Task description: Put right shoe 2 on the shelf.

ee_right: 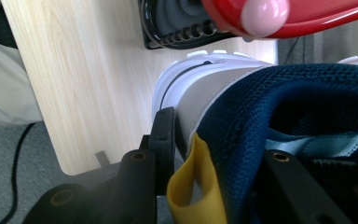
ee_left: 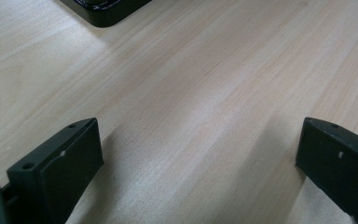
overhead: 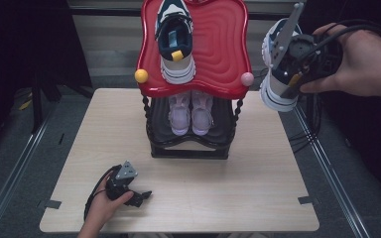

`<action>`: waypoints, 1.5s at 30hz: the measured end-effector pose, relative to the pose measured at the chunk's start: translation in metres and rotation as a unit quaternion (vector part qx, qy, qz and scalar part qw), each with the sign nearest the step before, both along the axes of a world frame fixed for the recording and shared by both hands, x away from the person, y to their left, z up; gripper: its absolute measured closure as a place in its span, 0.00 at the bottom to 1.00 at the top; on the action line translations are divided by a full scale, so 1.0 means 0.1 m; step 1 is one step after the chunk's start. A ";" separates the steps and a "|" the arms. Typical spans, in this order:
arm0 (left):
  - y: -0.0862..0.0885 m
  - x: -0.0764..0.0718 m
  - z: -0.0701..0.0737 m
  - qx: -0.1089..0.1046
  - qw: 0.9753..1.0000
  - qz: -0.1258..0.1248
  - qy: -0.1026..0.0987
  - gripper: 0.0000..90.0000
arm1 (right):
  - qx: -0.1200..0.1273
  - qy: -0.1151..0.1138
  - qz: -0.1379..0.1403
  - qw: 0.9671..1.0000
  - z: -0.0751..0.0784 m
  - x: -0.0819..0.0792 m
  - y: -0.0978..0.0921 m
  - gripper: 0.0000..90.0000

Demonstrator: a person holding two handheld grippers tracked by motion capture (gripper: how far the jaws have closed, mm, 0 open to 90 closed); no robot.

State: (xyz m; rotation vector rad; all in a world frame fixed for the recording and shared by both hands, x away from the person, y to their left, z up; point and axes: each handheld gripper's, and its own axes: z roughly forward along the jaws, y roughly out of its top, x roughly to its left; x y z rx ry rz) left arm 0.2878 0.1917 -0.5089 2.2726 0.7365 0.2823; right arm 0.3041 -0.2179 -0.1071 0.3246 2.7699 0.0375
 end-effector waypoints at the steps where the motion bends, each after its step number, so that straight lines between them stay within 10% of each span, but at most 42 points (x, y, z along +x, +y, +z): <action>1: 0.00 0.00 0.00 0.000 1.000 0.000 0.000 0.00 | -0.003 -0.003 -0.003 1.000 0.03 -0.01 0.02 0.75; 25: 0.00 0.00 0.00 0.000 1.000 0.000 0.000 0.00 | 0.005 -0.046 0.029 0.999 0.36 0.19 0.51 0.75; 45: 0.00 0.00 0.00 0.000 1.000 0.000 0.000 0.00 | 0.000 -0.058 0.054 0.997 0.24 0.41 0.90 0.75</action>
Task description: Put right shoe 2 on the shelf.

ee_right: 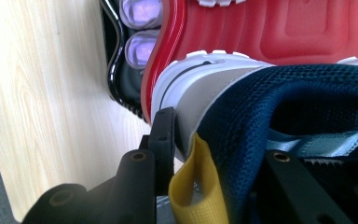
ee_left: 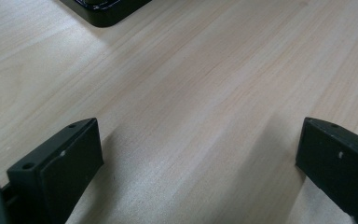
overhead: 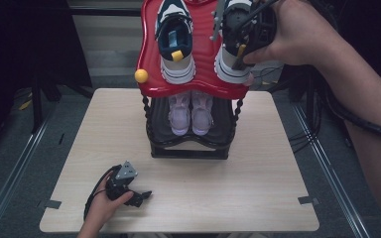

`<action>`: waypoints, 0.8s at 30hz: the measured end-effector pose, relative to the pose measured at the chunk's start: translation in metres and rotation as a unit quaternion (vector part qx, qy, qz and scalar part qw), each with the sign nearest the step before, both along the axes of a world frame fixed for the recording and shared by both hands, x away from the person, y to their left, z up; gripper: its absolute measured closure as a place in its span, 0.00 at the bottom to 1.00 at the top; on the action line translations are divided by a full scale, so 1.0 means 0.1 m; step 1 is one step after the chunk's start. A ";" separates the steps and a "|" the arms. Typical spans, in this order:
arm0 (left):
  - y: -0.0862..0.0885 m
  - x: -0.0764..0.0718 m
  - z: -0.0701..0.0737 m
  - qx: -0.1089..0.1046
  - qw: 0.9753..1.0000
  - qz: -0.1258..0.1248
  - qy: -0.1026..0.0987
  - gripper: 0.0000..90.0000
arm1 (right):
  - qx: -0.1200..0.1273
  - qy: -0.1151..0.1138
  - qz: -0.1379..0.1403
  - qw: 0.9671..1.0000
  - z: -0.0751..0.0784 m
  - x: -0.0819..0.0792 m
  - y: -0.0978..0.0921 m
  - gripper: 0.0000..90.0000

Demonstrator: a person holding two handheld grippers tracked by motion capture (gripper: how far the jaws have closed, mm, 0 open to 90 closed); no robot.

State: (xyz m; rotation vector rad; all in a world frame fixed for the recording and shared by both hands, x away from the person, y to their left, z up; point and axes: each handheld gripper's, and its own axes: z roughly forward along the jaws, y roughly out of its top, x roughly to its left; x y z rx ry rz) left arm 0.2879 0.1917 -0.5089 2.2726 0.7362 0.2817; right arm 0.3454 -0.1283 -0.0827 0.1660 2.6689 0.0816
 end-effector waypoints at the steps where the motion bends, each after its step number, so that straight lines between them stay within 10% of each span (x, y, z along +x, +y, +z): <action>1: 0.00 0.00 0.00 0.000 1.000 0.000 0.000 0.00 | 0.002 0.001 -0.001 1.000 0.00 0.01 0.01 0.75; 24: 0.00 0.00 0.00 0.001 1.000 -0.001 0.000 0.00 | -0.017 -0.007 0.011 1.000 -0.22 0.25 0.27 0.75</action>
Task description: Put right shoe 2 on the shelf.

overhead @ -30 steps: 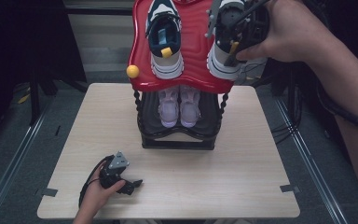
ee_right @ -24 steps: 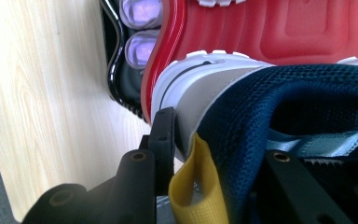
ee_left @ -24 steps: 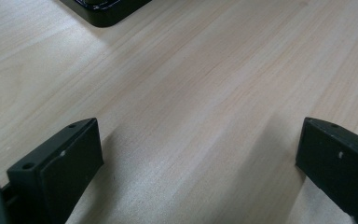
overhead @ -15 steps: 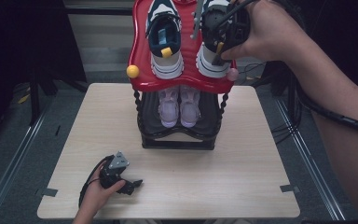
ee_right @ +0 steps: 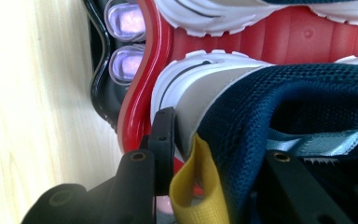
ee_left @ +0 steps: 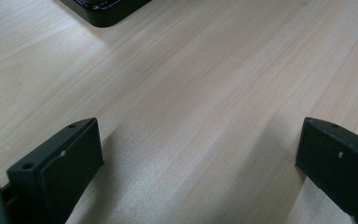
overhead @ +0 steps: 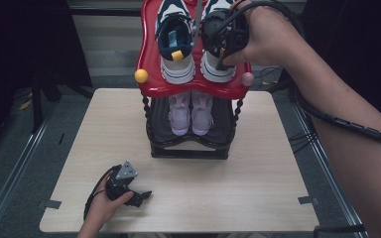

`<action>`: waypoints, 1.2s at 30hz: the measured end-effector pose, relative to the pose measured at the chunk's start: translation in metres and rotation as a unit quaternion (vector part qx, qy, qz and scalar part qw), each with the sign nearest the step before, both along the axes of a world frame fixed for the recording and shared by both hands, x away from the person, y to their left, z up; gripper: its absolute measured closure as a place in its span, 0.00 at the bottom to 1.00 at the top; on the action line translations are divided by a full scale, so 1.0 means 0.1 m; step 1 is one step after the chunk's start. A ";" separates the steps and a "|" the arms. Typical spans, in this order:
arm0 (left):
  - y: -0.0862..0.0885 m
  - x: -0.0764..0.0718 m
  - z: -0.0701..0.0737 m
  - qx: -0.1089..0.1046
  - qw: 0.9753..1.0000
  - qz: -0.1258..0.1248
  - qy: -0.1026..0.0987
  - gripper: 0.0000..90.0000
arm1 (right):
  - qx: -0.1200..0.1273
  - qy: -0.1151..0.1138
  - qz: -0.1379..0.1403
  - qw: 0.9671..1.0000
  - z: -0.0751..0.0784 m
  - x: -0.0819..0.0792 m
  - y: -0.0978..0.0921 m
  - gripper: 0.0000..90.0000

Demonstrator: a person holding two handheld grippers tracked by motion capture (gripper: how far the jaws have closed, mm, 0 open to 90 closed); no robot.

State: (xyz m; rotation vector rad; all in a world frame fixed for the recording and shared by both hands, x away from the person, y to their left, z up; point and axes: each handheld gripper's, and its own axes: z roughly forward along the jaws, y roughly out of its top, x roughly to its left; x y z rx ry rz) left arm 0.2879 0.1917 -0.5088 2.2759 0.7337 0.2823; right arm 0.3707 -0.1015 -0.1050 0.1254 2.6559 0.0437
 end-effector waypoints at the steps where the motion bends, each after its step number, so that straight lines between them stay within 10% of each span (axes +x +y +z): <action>1: 0.00 0.00 0.00 0.000 1.000 0.000 0.000 0.00 | 0.000 0.001 0.002 1.000 -0.01 0.01 0.00 0.75; 36: 0.00 0.00 0.00 0.000 1.000 0.000 0.000 0.00 | -0.026 0.001 0.032 0.999 -0.14 0.14 0.13 0.74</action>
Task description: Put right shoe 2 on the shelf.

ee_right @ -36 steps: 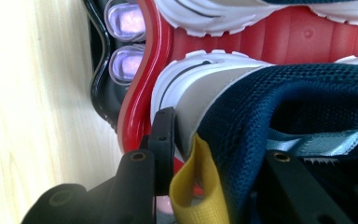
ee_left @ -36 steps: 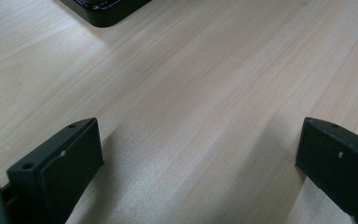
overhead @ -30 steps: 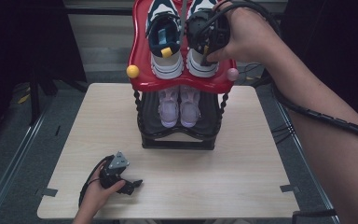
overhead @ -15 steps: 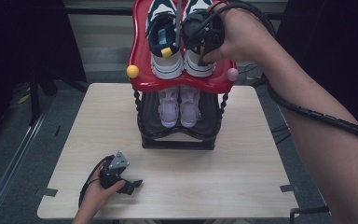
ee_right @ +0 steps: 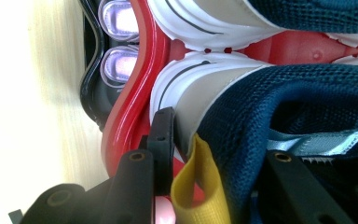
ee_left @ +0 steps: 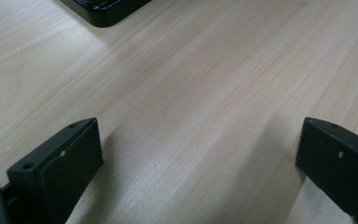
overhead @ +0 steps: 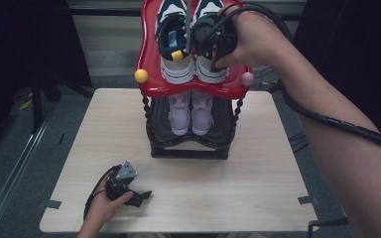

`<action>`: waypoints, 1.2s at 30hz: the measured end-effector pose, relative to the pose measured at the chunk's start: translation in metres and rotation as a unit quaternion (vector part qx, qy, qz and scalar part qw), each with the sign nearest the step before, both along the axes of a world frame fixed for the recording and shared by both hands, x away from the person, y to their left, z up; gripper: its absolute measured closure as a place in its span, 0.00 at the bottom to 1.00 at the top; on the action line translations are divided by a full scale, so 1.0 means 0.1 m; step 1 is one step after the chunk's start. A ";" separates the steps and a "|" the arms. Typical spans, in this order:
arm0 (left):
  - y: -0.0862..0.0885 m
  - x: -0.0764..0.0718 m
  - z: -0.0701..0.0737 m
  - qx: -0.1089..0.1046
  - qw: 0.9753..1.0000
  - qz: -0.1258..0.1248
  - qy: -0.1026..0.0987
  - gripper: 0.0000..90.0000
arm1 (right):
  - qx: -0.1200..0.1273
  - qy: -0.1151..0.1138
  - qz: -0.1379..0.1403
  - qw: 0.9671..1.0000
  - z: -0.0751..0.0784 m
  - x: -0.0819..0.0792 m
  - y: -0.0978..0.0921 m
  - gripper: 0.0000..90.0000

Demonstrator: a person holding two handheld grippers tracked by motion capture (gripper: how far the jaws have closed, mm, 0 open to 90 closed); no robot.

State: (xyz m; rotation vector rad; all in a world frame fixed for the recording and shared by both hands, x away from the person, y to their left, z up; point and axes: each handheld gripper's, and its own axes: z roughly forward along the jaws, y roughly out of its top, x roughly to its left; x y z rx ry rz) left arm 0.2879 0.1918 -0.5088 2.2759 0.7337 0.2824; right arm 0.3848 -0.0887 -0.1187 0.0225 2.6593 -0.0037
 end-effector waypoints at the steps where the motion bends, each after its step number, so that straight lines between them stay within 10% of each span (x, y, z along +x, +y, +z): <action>1: 0.00 0.00 0.00 0.000 1.000 0.000 0.000 0.00 | -0.001 0.001 -0.001 1.000 0.00 0.00 0.00 0.74; 23: 0.00 0.00 0.00 0.000 1.000 -0.001 0.001 0.00 | 0.047 -0.002 -0.033 0.998 0.05 0.01 -0.06 0.49; 36: 0.00 0.00 0.00 0.000 1.000 0.000 0.000 0.00 | 0.107 0.022 -0.086 0.990 0.19 -0.01 -0.20 0.26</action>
